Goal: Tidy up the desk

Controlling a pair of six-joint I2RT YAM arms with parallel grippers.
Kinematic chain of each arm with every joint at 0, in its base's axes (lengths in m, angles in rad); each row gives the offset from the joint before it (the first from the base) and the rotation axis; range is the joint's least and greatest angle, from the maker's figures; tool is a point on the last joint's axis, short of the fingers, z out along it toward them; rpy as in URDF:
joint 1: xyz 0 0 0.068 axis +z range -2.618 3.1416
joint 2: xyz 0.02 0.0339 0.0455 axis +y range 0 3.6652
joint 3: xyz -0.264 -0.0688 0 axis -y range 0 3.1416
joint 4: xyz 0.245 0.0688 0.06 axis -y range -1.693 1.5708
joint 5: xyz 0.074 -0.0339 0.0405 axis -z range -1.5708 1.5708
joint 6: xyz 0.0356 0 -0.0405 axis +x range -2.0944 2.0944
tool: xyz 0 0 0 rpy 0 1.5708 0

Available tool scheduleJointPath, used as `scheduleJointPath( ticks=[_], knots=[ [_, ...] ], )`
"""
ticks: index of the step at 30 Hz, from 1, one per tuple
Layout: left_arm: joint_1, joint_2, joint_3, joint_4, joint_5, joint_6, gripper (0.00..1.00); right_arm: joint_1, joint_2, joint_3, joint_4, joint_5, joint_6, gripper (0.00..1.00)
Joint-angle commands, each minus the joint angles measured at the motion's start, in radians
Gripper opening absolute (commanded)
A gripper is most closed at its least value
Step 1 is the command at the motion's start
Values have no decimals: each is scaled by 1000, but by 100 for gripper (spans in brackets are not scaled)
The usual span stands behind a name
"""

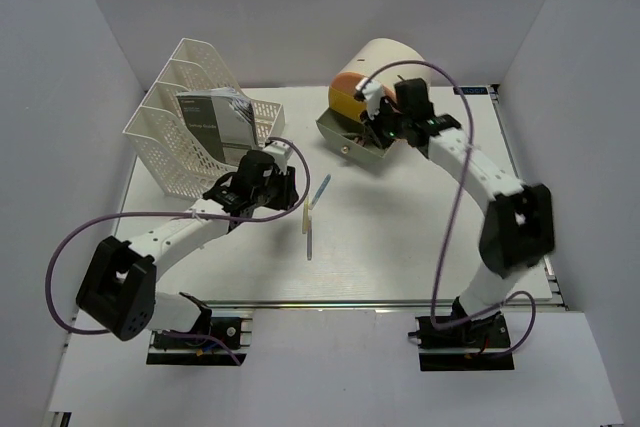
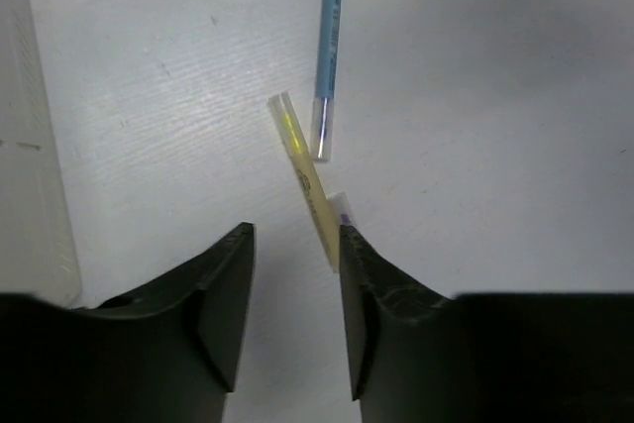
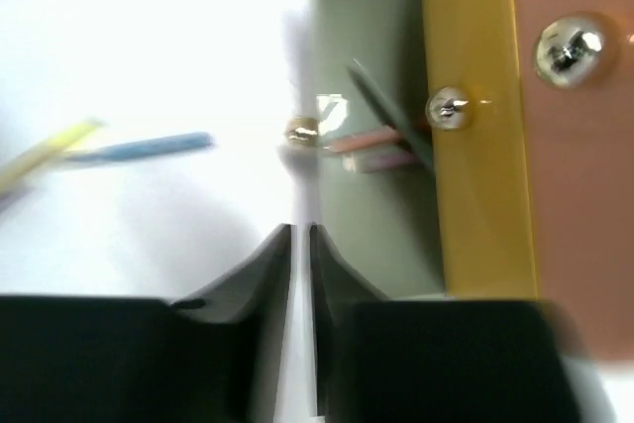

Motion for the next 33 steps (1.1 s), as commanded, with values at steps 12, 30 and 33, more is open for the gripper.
scheduleJointPath(
  ticks=[12,30,33],
  knots=[
    [-23,233,226,-109,-4,-160,41,-176,-681,-602,228,-605,349,0],
    [-42,484,430,-246,-137,-219,46,-255,-693,-602,173,-660,312,9],
    [-42,507,445,-253,-137,-225,46,-265,-689,-604,171,-660,313,10]
  ],
)
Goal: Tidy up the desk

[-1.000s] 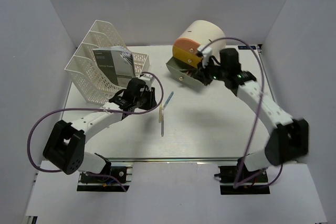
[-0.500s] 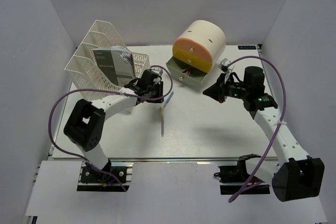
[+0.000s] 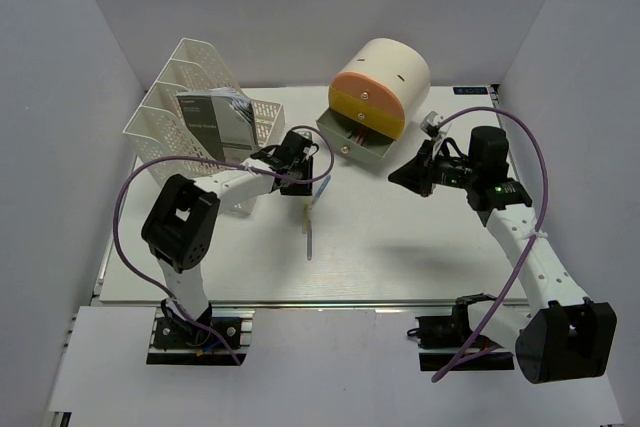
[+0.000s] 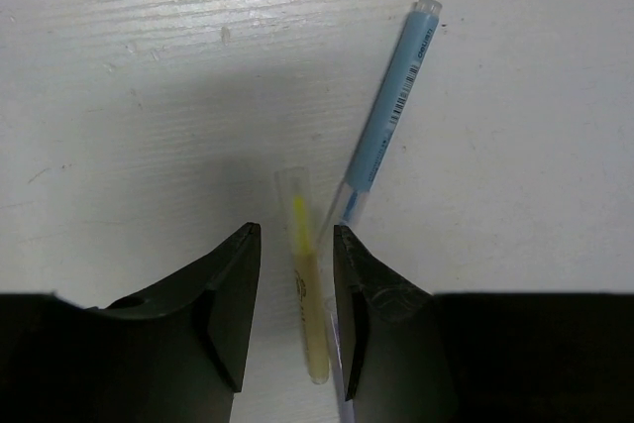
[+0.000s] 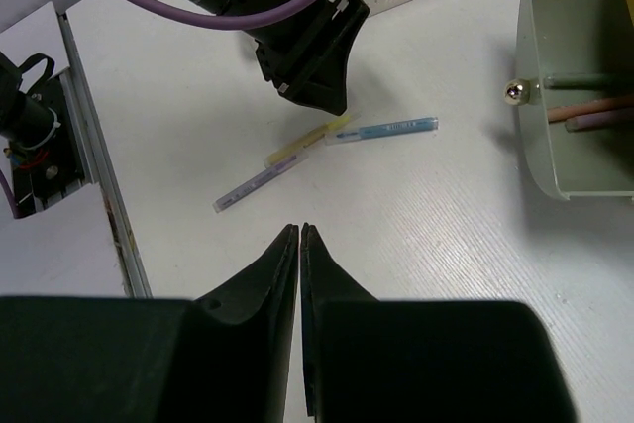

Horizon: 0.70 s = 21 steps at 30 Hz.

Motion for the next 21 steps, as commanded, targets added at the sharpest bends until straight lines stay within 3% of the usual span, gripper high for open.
scheduleJointPath(
  ticks=[1,21],
  knots=[
    [-5,9,44,-22,-26,-18,46,-11,-1,5,13,-20,-4,10],
    [-56,114,104,-95,-155,-66,46,-69,-13,-1,22,-53,10,10]
  ],
)
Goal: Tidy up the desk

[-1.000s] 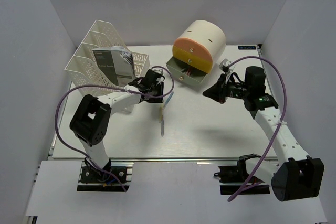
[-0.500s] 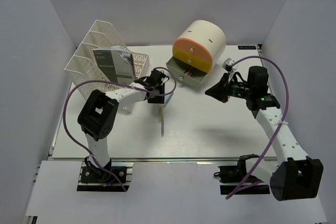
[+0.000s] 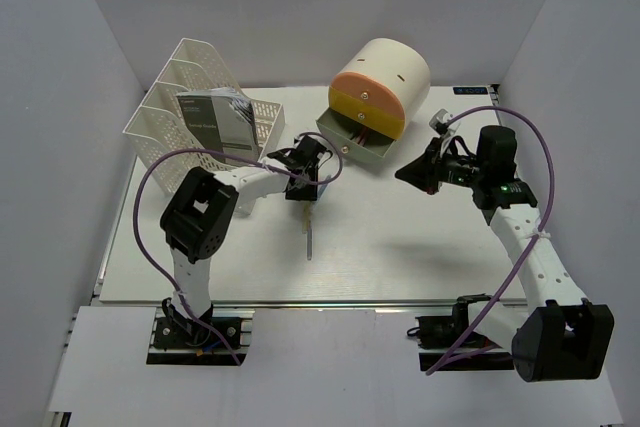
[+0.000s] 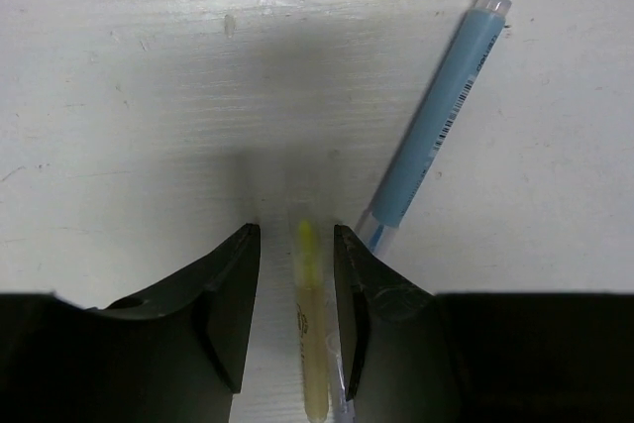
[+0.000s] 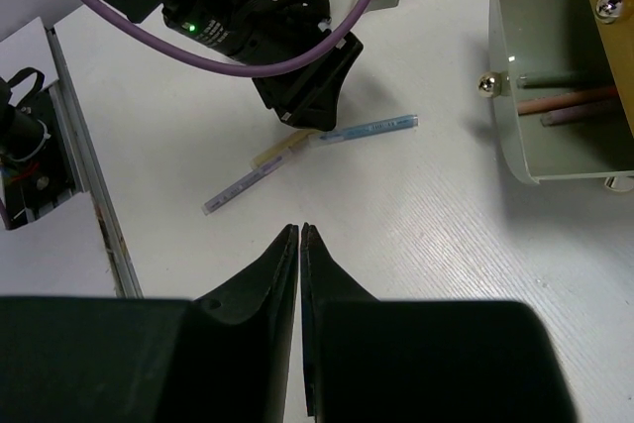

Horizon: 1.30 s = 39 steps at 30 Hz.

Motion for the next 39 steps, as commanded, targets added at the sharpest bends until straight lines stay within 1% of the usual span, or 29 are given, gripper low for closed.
scheduleJointPath(
  ticks=[1,7,11,14,15,17,18,22,29,33,35,36,38,39],
  knots=[
    [-10,-7,20,-24,-51,-20,46,-11,-13,-2,22,-34,13,10],
    [-30,9,12,-40,-94,-31,45,-26,-13,-2,23,-46,14,10],
    [-30,19,-8,-32,-108,-34,39,-35,-13,-4,23,-56,21,9],
    [-30,20,-34,-26,-114,-39,29,-43,-13,-4,25,-61,22,9],
    [-30,19,-38,-21,-116,-40,24,-46,-13,-4,25,-63,22,9],
    [-30,11,-55,-20,-119,-43,19,-52,-11,-5,28,-67,25,9],
    [-30,9,-60,-17,-120,-42,12,-52,-10,-5,26,-69,25,9],
    [-30,-14,-65,-29,-132,-33,1,-63,-10,-7,31,-80,33,9],
    [-20,-156,-31,-78,-123,-7,0,-74,-10,-10,34,-87,34,9],
    [-11,-234,38,-101,-90,-4,0,-72,-7,-12,34,-89,36,9],
    [-11,-264,73,-89,-45,-31,0,-74,-8,-12,36,-87,34,9],
    [-11,-270,87,-80,-45,-46,0,-74,-8,-12,36,-84,33,9],
    [-2,-268,121,-46,13,-83,0,-74,-8,-12,36,-73,30,14],
    [-2,-261,139,-32,32,-124,0,-75,-8,-13,36,-70,28,15]
  ],
)
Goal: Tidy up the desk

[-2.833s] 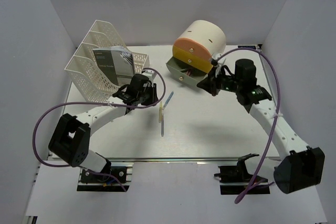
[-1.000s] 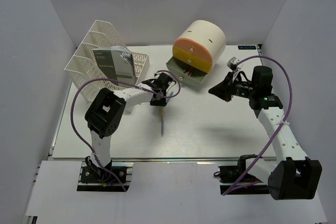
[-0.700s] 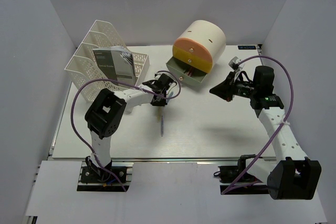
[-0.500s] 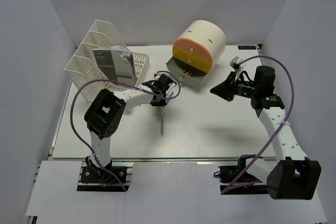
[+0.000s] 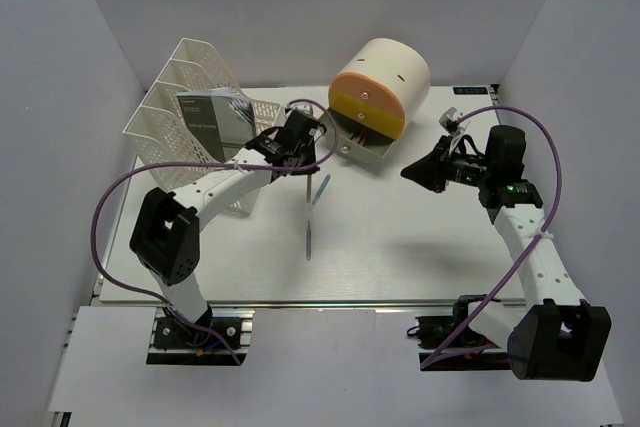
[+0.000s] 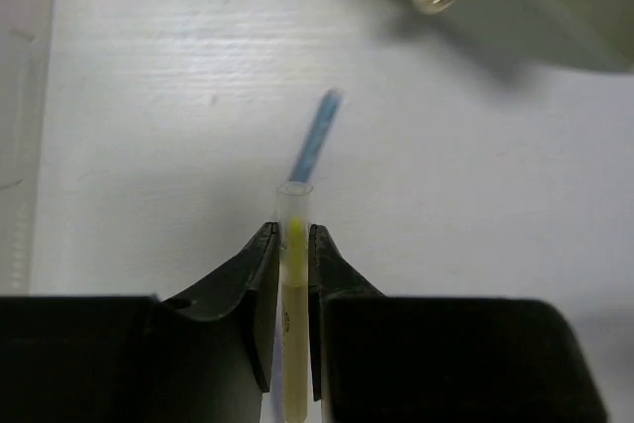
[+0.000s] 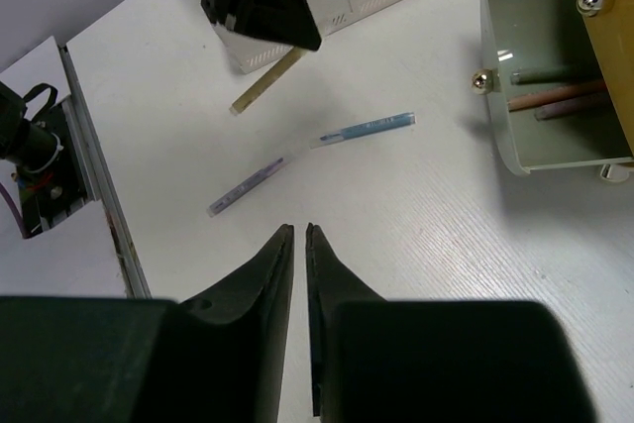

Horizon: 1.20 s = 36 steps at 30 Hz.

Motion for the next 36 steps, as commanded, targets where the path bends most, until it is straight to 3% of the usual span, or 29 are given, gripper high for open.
scheduleJointPath(
  ticks=[1,8,14,18,28,29,33,36],
  knots=[
    [8,-23,102,64,107,-99,0,-15,-8,-12,34,-2,3,17],
    [26,95,242,303,138,-387,0,-45,-16,-12,34,11,1,20],
    [46,244,392,394,104,-613,0,-63,-37,-11,34,14,1,20],
    [55,313,397,457,48,-735,0,-75,-48,-11,34,10,1,20],
    [55,381,375,552,-31,-812,1,-100,-59,-11,31,-10,3,21],
    [55,382,374,548,-32,-812,9,-100,-59,-11,31,-12,3,21],
    [55,385,345,558,-37,-814,21,-103,-53,-12,31,-16,3,22],
    [55,396,342,558,-34,-818,23,-106,-47,-12,31,-19,1,22]
  ],
)
